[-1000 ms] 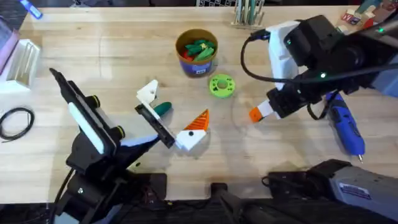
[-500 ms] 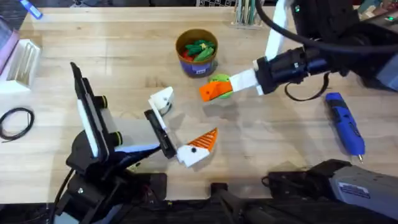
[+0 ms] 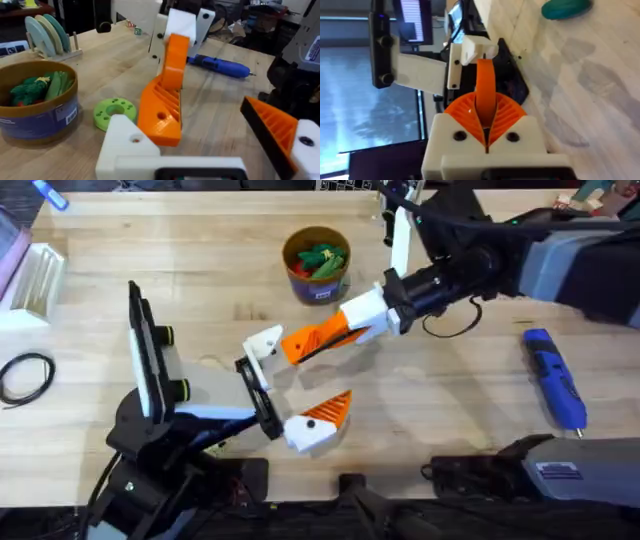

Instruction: Pick up the gripper from the table and insert it into the empty holder that is missing its gripper. Then pick up a screw, insert it into the mounting hole, and use the screwdriver to tighten it. Finally, clean up the table by picking up the vegetable and placing it into the bucket.

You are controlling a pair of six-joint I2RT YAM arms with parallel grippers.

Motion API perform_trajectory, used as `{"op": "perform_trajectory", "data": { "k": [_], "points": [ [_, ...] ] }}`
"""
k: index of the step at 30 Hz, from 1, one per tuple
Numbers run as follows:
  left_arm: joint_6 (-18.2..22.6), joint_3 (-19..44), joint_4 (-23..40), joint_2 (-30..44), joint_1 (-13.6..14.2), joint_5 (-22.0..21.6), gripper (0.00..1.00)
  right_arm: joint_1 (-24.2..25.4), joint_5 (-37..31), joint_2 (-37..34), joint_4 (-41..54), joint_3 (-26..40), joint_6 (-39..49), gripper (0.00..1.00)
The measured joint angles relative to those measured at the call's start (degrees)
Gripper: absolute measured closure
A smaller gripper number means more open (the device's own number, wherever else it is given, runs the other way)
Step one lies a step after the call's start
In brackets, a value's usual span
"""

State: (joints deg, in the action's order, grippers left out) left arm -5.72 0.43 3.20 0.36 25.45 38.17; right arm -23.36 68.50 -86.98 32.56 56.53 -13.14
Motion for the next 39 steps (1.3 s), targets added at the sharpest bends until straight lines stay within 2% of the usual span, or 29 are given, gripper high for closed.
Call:
{"op": "perform_trajectory", "data": {
  "k": [10, 22, 30, 39],
  "points": [
    [-0.37, 0.0, 0.0, 0.0, -0.25, -0.19, 0.015, -0.11, 5.48, -4.23, -5.53, 0.0, -7.01, 0.992],
    [-1.88, 0.0, 0.04, 0.0, -0.87, -3.56, 0.015, -2.49, 9.61, -10.6, -16.56, 0.33, -19.5, 0.992],
    [-2.42, 0.0, 0.1, 0.02, -1.84, -8.41, 0.015, -4.8, 6.04, -11.13, -26.88, 0.6, -29.41, 0.992],
    [-3.56, 0.0, 0.31, 0.72, -2.8, -14.26, 0.014, -7.97, -0.25, -11.0, -33.0, 1.01, -36.6, 0.993]
  ]
}}
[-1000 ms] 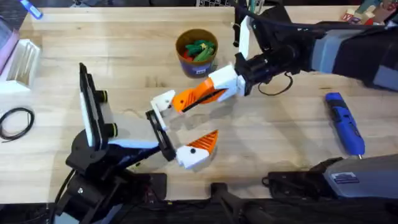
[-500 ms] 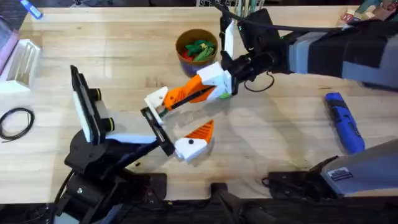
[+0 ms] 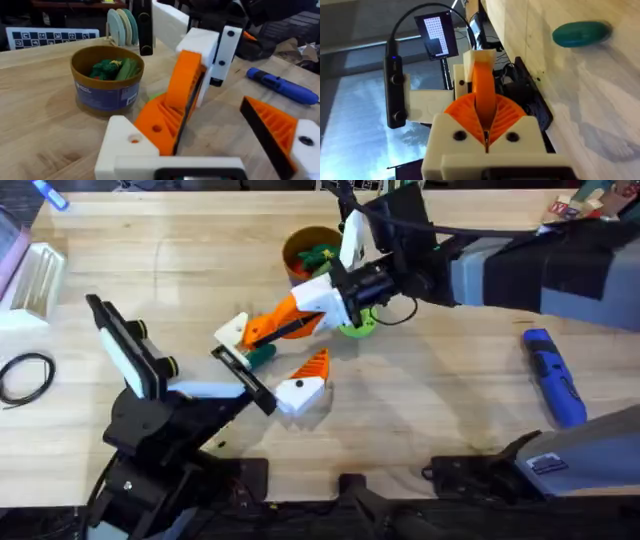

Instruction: Pick up the gripper from the table and insert it into the empty holder that is missing its gripper. Then pick up a screw, insert it into the mounting hole, and use the screwdriver to tighten it. Finally, clean up the table by picking up the vegetable and placing it into the bucket.

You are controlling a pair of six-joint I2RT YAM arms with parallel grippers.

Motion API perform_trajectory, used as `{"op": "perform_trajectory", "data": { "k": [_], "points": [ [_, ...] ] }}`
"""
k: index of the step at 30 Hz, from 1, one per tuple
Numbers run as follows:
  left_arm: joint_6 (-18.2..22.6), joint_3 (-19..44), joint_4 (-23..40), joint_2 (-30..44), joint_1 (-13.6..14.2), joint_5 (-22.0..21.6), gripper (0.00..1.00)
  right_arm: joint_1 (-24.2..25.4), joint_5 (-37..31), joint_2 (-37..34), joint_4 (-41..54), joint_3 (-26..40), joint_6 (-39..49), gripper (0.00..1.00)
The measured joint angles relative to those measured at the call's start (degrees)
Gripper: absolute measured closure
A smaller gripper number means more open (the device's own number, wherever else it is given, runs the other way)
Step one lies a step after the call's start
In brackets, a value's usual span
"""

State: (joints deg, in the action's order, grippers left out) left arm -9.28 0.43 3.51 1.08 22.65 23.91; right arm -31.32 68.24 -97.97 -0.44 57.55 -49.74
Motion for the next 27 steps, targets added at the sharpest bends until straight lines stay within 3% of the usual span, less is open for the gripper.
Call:
{"op": "perform_trajectory", "data": {
  "k": [7, 18, 27],
  "points": [
    [0.13, 0.0, 0.0, 0.0, -0.07, -0.56, 0.014, -0.29, -0.73, -0.17, -0.47, 0.13, -0.63, 0.993],
    [3.37, 0.0, -0.01, -0.02, -0.63, -0.35, 0.014, 0.27, 5.62, -4.37, -5.94, 0.71, 1.51, 0.993],
    [5.82, 0.0, -0.31, -0.09, -0.61, 5.26, 0.014, 3.0, 13.4, -6.86, -6.66, 0.69, 7.95, 0.993]
  ]
}}
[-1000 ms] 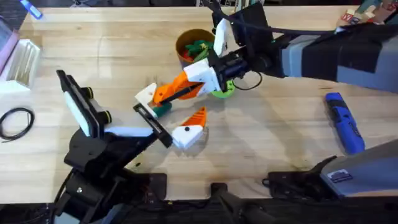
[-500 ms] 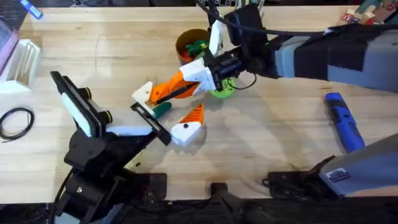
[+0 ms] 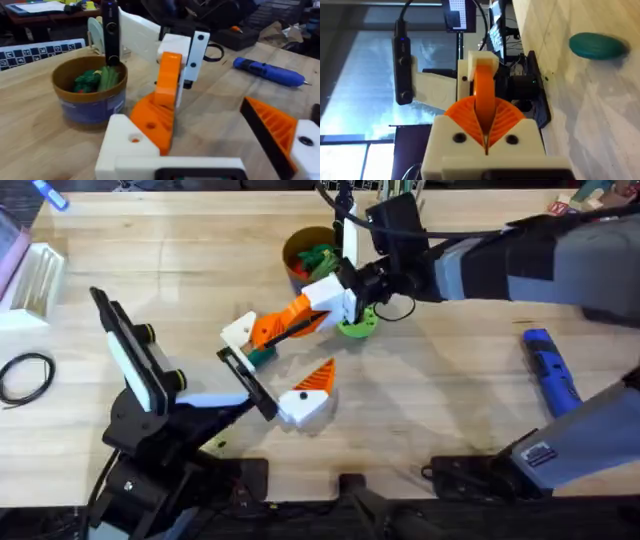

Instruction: Pick up the gripper from the table and insert it into the empty holder that is missing its gripper. Then pick up a screw, insert it into the mounting hole, and use the screwdriver to tighten it. Finally, clean up the table by picking up the vegetable and placing it into the bucket.

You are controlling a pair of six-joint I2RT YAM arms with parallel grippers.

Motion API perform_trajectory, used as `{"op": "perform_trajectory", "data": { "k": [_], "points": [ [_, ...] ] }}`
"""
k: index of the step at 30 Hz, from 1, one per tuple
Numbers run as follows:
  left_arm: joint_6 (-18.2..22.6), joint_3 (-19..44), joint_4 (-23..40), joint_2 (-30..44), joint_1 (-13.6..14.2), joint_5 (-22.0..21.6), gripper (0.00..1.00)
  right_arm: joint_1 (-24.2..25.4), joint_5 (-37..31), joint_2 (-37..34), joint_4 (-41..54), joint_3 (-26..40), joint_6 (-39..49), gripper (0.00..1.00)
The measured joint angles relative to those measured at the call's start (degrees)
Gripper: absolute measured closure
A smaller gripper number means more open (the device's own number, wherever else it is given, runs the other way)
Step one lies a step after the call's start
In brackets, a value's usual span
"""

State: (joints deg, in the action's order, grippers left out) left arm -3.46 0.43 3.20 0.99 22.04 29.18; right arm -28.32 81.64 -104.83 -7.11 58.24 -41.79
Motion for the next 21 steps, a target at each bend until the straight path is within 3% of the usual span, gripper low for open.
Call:
{"op": "perform_trajectory", "data": {
  "k": [3, 21],
  "points": [
    [0.8, 0.0, -0.09, -0.09, 1.44, 5.71, 0.015, -0.23, 0.9, -0.29, 0.04, 0.0, -1.47, 0.993],
    [-0.21, 0.0, 0.07, -0.25, 1.31, 5.63, 0.013, -2.05, -1.54, -0.14, -0.3, 0.0, -4.91, 0.993]
  ]
}}
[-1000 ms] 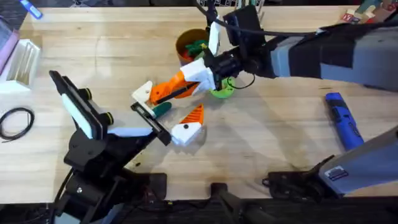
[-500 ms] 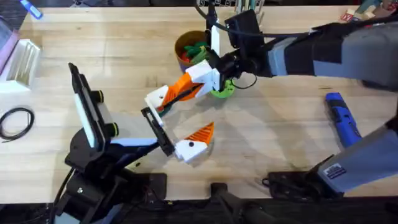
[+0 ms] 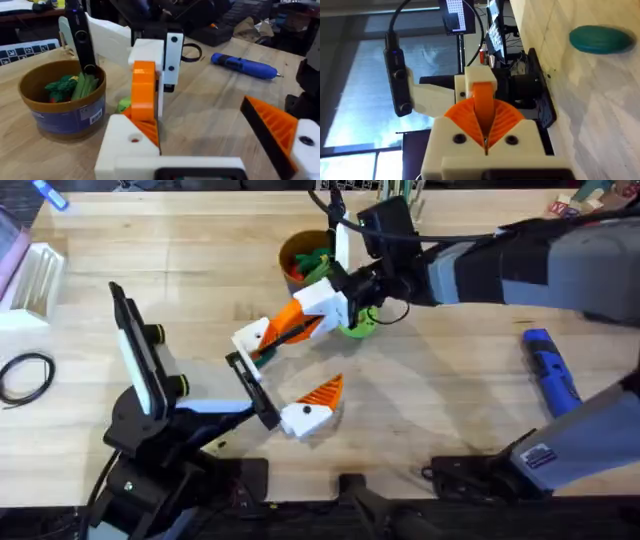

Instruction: Pick up the gripper from the table and insert it into the empty holder that is missing its gripper. Then pick up a screw, insert it into the mounting hole, and use the screwdriver to tighten it. Finally, clean up the table by picking up the vegetable and placing it into the bucket.

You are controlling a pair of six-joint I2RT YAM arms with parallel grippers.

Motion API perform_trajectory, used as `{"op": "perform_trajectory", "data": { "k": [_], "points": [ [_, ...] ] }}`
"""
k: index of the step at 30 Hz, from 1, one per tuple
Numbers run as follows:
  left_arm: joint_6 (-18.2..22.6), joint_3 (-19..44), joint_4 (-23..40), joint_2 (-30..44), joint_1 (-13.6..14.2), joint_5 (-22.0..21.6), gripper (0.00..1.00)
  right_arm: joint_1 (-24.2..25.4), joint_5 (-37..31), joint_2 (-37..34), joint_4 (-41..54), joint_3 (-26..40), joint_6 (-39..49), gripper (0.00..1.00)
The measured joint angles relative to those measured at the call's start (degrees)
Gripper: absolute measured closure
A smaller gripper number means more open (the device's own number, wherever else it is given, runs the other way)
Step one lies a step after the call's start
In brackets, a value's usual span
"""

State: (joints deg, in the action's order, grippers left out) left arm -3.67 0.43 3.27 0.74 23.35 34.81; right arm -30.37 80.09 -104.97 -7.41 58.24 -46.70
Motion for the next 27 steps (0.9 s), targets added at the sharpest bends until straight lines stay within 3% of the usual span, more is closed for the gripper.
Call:
{"op": "perform_trajectory", "data": {
  "k": [11, 19, 27],
  "points": [
    [-0.21, 0.0, 0.02, 0.01, -0.04, -0.04, 0.015, -0.04, 0.1, 0.0, -0.31, 0.0, 0.65, 0.988],
    [0.67, 0.0, -0.02, -0.02, 0.12, 2.49, 0.015, -1.26, 0.35, -0.24, -1.69, -0.02, 1.97, 0.684],
    [1.58, 0.0, -0.02, -0.12, 0.13, 3.75, 0.015, -1.8, 1.44, -0.42, -1.61, -0.33, 3.57, 0.587]
  ]
}}
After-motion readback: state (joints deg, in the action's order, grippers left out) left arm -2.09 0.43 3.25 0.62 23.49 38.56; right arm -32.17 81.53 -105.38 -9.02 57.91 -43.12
